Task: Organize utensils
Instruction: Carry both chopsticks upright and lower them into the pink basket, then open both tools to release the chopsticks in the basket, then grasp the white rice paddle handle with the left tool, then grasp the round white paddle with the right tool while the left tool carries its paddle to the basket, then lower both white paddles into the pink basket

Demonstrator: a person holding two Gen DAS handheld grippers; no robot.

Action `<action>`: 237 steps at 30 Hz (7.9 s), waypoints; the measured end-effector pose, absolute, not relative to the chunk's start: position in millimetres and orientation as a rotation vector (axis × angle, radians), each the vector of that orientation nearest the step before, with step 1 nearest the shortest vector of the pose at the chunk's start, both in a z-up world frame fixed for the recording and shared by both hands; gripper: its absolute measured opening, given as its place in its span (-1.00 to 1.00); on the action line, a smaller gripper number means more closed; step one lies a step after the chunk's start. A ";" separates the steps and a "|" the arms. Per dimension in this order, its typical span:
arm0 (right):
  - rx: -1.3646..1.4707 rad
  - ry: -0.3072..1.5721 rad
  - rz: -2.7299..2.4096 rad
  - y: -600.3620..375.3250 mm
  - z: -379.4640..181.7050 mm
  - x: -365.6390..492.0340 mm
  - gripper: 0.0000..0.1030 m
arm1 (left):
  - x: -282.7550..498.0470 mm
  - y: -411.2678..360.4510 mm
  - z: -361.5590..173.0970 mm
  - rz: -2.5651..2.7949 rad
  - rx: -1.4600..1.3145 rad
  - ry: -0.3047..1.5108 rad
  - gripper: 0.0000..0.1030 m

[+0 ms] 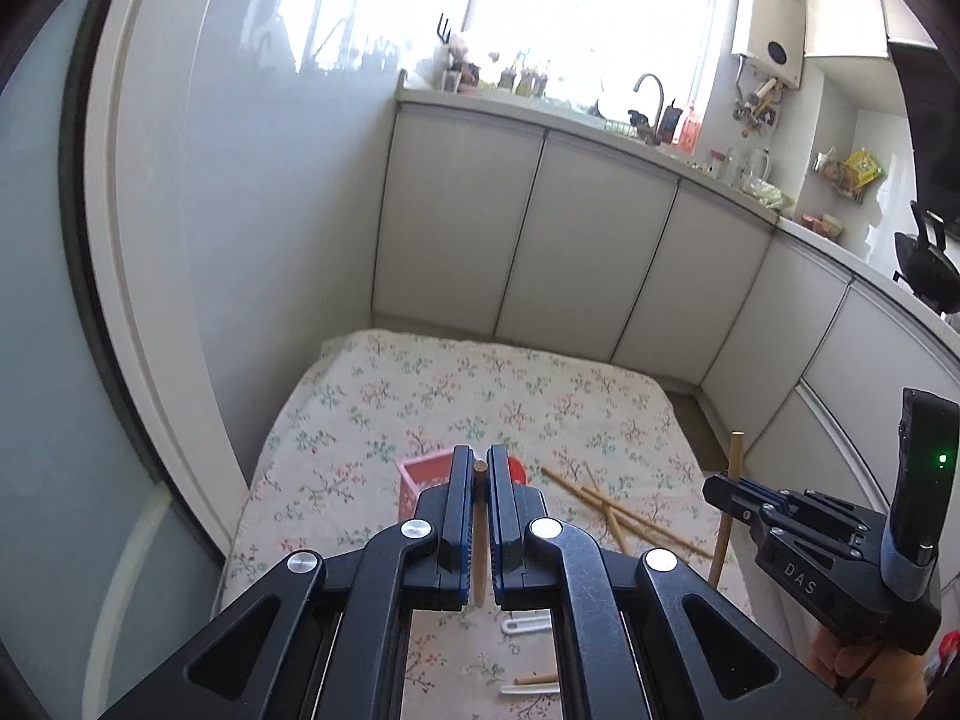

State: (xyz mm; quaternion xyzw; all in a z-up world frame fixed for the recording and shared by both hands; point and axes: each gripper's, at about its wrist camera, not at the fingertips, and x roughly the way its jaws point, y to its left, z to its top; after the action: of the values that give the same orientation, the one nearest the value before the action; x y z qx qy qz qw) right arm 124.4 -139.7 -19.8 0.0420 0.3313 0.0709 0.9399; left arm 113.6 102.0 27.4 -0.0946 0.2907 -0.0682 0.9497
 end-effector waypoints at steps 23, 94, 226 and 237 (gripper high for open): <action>0.264 0.265 0.219 -80.9 14.7 237.3 -0.86 | 208.6 100.5 59.4 -0.124 -0.058 0.438 -0.92; 0.399 1.146 -0.179 -275.0 -144.4 105.7 0.48 | 176.5 -14.9 -134.4 -0.267 -0.110 1.168 0.51; 0.594 1.010 0.119 -176.1 -142.1 164.0 -0.94 | 150.9 97.6 -55.0 -0.229 -0.185 0.803 -0.93; 0.549 0.766 0.173 -174.3 -87.2 154.6 -0.94 | 144.9 94.5 6.7 -0.144 -0.127 0.450 -0.93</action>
State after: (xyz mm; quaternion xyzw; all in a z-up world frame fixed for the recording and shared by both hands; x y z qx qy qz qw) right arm 154.6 -174.3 -87.2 0.2641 0.3684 0.0834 0.8874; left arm 144.9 94.5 6.7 -0.0628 0.2229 -0.0711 0.9702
